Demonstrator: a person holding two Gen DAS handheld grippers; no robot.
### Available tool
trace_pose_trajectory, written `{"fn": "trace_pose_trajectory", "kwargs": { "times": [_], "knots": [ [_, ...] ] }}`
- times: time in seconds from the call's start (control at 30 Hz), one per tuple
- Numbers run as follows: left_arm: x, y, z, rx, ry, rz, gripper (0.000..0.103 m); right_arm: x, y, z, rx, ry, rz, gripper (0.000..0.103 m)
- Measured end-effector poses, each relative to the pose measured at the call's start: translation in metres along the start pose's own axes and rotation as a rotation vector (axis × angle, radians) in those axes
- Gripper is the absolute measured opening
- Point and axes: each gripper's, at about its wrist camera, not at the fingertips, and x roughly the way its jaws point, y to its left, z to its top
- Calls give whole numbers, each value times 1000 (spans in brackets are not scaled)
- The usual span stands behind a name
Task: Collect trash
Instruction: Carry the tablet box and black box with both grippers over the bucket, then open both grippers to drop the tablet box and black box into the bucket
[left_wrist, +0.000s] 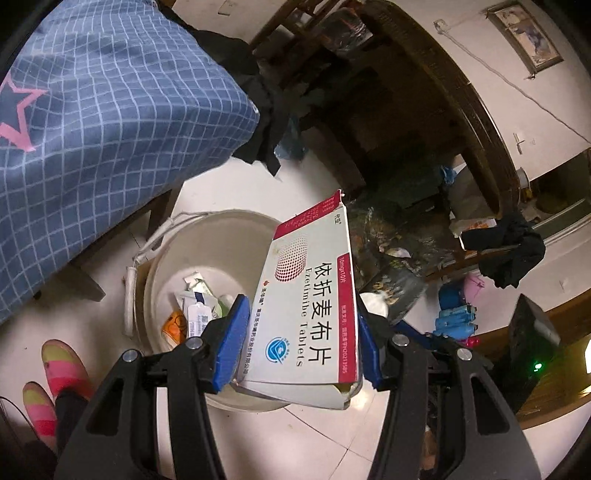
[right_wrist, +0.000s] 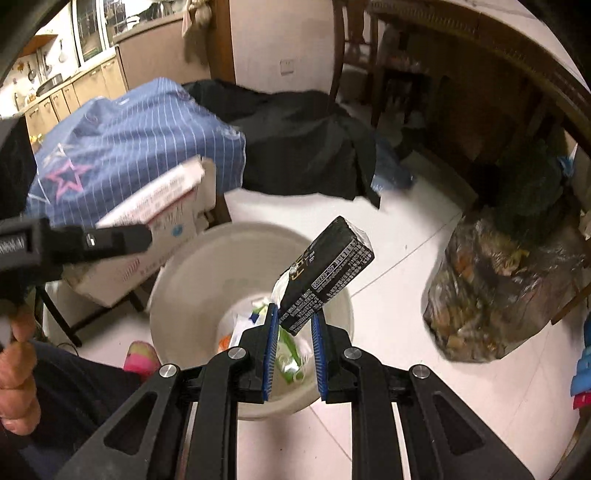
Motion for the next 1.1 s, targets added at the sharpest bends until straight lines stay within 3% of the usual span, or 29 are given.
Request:
{"fn": "trace_pose_trajectory", "kwargs": {
  "times": [0.27, 0.77, 0.9, 1.1],
  "knots": [
    [6, -6, -1, 16, 14, 50, 51, 7, 1, -3, 8, 14, 14, 19],
    [9, -8, 0, 25, 25, 63, 54, 8, -2, -4, 16, 12, 21, 19],
    [8, -10, 0, 28, 20, 67, 62, 7, -6, -4, 23, 4, 19, 34],
    [6, -10, -1, 34, 4, 103, 69, 6, -12, -1, 39, -2, 13, 34]
  ]
}}
